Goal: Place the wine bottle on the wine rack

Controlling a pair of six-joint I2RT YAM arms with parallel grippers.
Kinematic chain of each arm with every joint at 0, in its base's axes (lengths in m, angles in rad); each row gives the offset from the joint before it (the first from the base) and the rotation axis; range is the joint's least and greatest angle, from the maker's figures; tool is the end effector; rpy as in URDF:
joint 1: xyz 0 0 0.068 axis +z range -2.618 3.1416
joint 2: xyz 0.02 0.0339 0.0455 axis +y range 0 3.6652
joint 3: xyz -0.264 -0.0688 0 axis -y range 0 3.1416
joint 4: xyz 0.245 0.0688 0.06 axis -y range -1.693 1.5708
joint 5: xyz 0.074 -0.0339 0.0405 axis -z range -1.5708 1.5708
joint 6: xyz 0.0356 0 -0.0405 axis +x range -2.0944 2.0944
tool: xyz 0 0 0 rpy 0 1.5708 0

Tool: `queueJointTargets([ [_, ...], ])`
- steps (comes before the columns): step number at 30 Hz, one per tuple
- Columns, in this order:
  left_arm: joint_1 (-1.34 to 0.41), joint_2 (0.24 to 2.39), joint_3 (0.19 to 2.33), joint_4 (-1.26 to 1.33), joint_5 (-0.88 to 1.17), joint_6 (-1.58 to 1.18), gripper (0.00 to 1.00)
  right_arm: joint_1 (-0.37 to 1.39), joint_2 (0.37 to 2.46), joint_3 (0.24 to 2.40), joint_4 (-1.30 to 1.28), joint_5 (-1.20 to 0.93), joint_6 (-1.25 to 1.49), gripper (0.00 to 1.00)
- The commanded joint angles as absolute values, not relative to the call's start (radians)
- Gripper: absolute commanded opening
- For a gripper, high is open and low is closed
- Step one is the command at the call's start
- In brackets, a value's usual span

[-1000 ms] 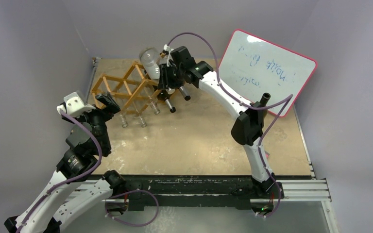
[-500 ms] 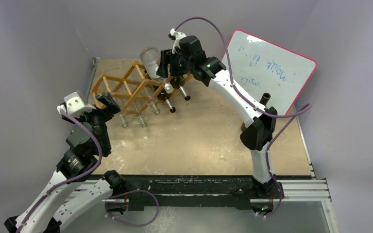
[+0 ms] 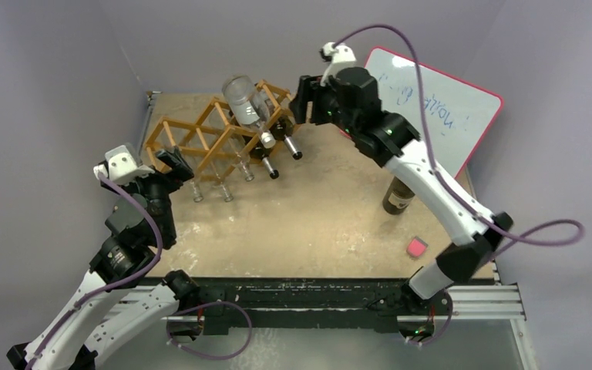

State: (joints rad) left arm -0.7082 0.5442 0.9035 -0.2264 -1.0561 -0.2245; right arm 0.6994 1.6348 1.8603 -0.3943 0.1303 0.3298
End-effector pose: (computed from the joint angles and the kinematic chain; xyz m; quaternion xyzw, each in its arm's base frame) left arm 0.0909 -0.0370 0.4046 -0.2319 0.6431 0.0041 0.7298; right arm 0.2861 0.2347 0.4719 -0.0988 0.7573 0.2735 0.5847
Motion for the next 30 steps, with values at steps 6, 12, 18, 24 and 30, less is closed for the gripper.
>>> queueJointTargets([
  [6, -0.71, 0.595, 0.94, -0.191, -0.908, -0.236, 0.87, 0.693, 1.32, 1.594, -0.511, 0.635, 0.342, 0.74],
  [12, -0.71, 0.624, 0.932, -0.175, -0.824, -0.26, 0.87, 0.661, 1.251, 1.53, -0.813, 0.978, 0.568, 0.76],
  [18, -0.71, 0.656, 0.934, -0.169, -0.79, -0.286, 0.87, 0.566, 1.19, 1.457, -0.878, 0.956, 0.65, 0.79],
  [24, -0.71, 0.68, 0.934, -0.186, -0.77, -0.313, 0.87, 0.475, 1.174, 1.416, -0.809, 0.954, 0.588, 0.8],
  [30, -0.71, 0.684, 0.927, -0.195, -0.772, -0.331, 0.87, 0.409, 1.159, 1.344, -0.722, 0.884, 0.551, 0.8],
])
